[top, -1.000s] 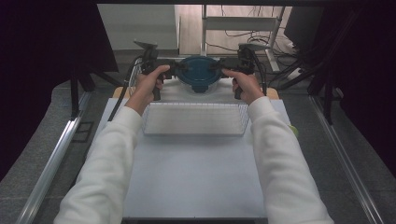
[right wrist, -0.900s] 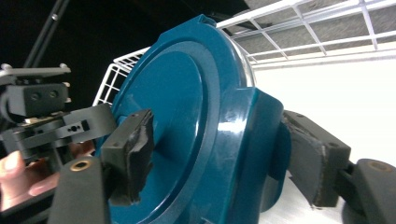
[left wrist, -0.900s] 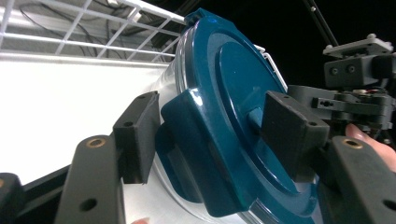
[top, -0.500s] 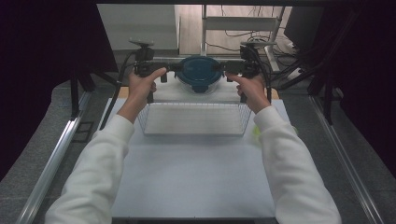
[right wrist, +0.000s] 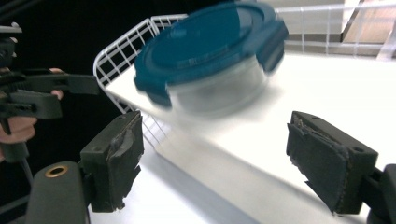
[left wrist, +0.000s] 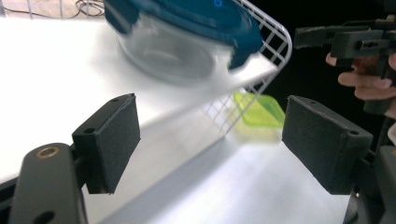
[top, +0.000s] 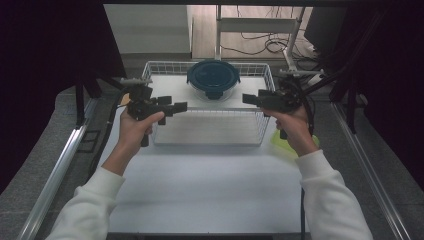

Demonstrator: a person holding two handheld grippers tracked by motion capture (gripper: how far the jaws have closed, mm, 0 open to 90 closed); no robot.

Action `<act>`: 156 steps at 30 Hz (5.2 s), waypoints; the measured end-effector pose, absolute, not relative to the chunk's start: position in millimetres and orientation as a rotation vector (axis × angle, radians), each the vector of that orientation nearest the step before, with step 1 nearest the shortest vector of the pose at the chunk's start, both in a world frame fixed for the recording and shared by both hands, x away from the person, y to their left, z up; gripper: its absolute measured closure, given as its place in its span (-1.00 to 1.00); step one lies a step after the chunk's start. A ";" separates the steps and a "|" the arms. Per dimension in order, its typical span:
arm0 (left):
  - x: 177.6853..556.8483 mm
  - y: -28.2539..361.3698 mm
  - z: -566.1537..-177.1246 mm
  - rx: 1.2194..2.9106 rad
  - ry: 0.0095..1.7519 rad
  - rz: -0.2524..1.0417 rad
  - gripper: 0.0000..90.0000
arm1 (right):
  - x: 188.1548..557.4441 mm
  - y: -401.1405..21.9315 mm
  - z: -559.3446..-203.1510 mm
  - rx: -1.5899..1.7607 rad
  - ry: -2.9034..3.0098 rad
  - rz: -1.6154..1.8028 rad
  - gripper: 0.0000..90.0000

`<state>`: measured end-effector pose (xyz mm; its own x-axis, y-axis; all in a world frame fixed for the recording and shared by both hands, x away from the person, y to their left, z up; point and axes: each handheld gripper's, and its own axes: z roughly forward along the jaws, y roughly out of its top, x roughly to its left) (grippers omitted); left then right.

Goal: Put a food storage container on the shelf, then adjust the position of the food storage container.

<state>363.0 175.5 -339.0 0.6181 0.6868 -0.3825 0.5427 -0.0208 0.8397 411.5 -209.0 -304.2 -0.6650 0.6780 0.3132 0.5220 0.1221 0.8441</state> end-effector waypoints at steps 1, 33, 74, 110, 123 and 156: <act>358.0 176.1 -342.0 1.691 1.022 0.164 -0.57 | 407.3 -211.5 -307.2 1.202 2.238 1.579 -0.56; 280.2 192.1 -427.8 1.858 1.076 0.202 -0.52 | 337.2 -251.9 -402.8 1.155 2.380 1.319 -0.43; 281.4 187.0 -456.2 1.971 1.132 0.167 -0.51 | 456.9 -328.0 -413.5 1.304 2.338 0.740 0.68; 286.0 192.6 -463.6 1.967 1.157 0.141 -0.50 | 500.9 -327.6 -469.5 1.047 2.596 0.436 0.97; 285.0 194.2 -462.2 1.971 1.144 0.134 -0.50 | 459.5 -304.9 -472.5 0.932 2.676 0.424 0.97; 286.0 192.8 -465.1 1.969 1.155 0.121 -0.49 | 358.6 -396.9 -448.9 1.474 2.250 0.626 0.97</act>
<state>286.0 192.8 -465.1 0.5729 0.7605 -0.3056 0.6804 -0.2334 0.6947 358.6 -396.9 -448.9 -0.3795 0.9226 -0.0687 0.7547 0.3517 0.5539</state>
